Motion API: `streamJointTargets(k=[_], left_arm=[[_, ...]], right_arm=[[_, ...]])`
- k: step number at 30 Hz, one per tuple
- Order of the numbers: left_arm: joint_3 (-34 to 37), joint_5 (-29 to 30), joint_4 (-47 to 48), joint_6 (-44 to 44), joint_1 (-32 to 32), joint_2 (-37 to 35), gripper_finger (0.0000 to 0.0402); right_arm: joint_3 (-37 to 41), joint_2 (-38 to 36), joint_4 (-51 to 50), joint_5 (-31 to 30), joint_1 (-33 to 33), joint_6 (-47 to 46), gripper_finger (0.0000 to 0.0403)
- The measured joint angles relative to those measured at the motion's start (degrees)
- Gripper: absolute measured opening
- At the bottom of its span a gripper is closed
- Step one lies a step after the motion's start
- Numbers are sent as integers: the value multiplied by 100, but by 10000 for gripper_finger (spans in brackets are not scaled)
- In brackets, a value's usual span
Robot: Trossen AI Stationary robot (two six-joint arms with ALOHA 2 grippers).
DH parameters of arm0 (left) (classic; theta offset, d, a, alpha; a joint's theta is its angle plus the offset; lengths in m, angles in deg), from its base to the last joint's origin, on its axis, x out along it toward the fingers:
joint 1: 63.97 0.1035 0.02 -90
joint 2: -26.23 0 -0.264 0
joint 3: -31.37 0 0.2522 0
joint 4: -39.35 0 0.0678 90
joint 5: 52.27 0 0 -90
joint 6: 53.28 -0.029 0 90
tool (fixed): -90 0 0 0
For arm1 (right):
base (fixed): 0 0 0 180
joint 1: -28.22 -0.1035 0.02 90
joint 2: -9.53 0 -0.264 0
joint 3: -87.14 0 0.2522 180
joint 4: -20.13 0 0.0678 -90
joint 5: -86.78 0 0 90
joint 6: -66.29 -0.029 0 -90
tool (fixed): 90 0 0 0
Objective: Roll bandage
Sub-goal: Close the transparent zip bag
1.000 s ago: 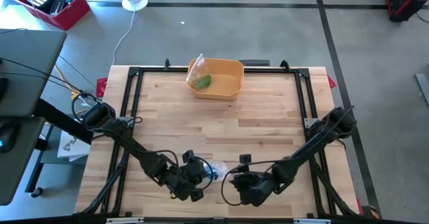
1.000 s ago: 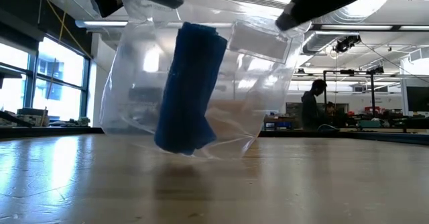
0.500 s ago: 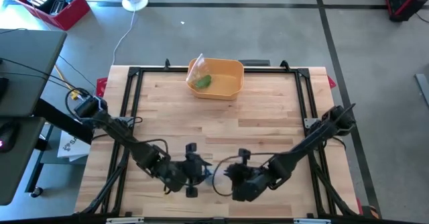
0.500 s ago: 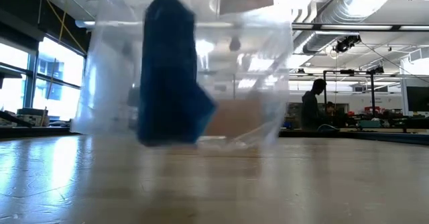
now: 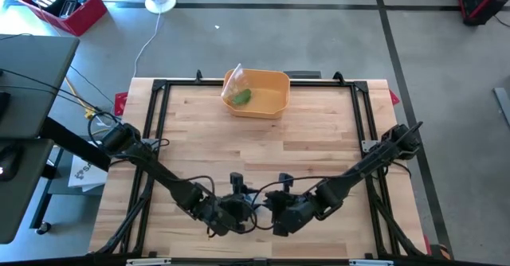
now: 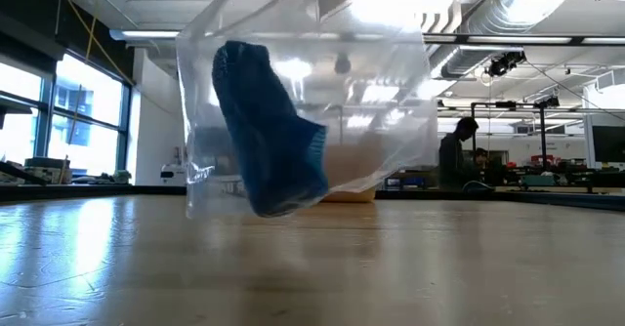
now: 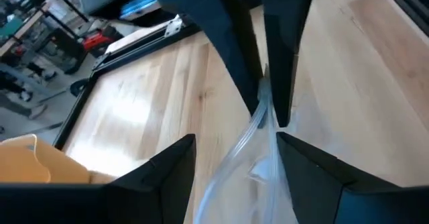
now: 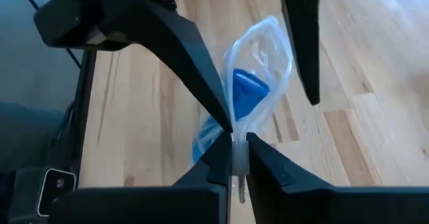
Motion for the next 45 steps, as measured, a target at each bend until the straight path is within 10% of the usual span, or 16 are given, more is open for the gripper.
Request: streamJointTargets(k=[17,24,40,45], left_arm=[[0,-676,696,904,28,0,9],[0,-674,722,1105,-88,0,3],[11,-652,376,1197,-125,7,1],[9,-644,382,1240,-120,4,0]], right_arm=[[-195,0,-182,70,-133,875,93],[-70,0,-313,-1037,-529,868,98],[367,437,1801,-842,-256,1535,10],[372,429,2027,-858,-205,1829,65]])
